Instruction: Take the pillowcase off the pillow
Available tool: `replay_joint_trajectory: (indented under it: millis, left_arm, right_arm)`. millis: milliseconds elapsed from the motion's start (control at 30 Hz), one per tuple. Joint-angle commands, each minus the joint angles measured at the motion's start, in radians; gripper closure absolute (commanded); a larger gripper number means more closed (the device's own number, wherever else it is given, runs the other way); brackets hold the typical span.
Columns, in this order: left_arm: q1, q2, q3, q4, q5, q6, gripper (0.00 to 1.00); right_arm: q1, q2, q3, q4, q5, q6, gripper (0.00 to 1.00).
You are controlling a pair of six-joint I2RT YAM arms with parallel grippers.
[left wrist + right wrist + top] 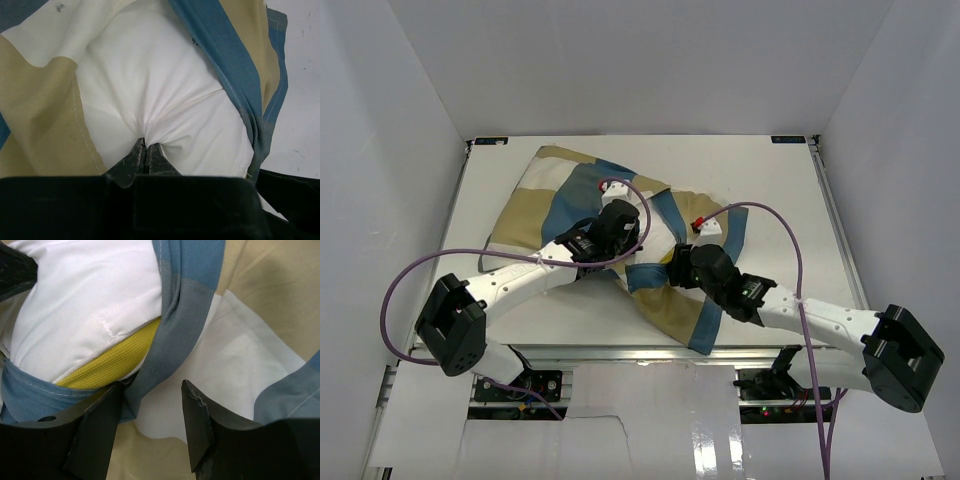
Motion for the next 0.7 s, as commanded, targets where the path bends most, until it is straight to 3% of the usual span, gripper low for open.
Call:
replay_joint_trajectory:
  millis: [0,200,333,500,600,667]
  left_arm:
    - [-0.011,-0.046,0.005,0.069,-0.035,-0.071,1.00]
    - [-0.011,-0.005,0.045,0.063,-0.046,-0.072,1.00]
    - [-0.011,0.008,0.051,0.057,-0.062,-0.065,1.00]
    - [-0.011,-0.008,0.022,0.066,-0.063,-0.054,1.00]
    - [-0.011,-0.022,0.000,0.077,-0.052,-0.052,1.00]
    - [-0.011,-0.025,-0.003,0.075,-0.046,-0.052,1.00]
  right_arm:
    - [0.001,-0.003,0.062,-0.030,0.017,0.036,0.43]
    - [0.002,-0.066,0.025,0.007,0.015,0.040,0.37]
    - [0.002,-0.156,0.016,-0.031,0.041,-0.006,0.48]
    - [0.002,-0.310,-0.001,-0.069,0.047,-0.097,0.52]
    - [0.002,-0.347,0.016,-0.071,-0.038,-0.213,0.50]
    - [0.002,-0.361,0.017,-0.025,-0.193,-0.287,0.47]
